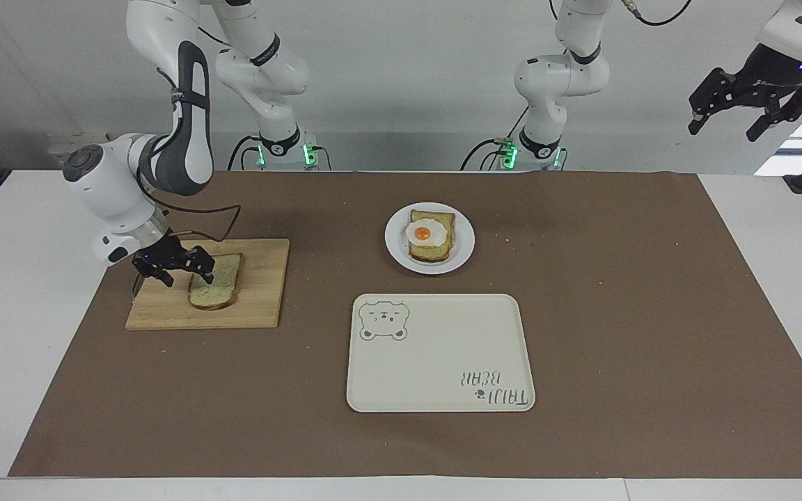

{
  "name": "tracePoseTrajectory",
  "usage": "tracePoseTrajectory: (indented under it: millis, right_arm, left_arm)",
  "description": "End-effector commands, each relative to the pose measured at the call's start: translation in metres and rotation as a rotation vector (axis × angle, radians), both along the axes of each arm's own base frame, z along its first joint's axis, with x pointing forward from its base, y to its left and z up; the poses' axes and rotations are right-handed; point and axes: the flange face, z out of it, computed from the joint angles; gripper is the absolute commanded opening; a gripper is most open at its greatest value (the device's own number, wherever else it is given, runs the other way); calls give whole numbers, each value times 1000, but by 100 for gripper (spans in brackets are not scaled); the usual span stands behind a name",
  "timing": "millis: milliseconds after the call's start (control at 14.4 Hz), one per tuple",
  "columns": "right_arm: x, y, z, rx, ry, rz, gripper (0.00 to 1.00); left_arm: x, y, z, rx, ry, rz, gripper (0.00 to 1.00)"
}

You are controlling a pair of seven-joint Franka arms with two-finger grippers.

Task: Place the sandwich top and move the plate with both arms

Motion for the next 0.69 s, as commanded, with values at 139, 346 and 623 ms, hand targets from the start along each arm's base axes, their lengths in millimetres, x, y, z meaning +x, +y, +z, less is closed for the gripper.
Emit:
tracePoseTrajectory:
  millis: [139, 346, 623]
  right_arm:
    - [-24, -27, -31, 32, 3, 39, 100]
    - [-32, -24, -39, 40, 22, 46, 100]
    - [-34, -23, -43, 45, 32, 42, 76]
  left_arm:
    - [-6, 1, 0, 11, -2, 4, 100]
    - [-7, 1, -1, 11, 0, 4, 100]
    - [-7, 1, 0, 11, -2, 4, 100]
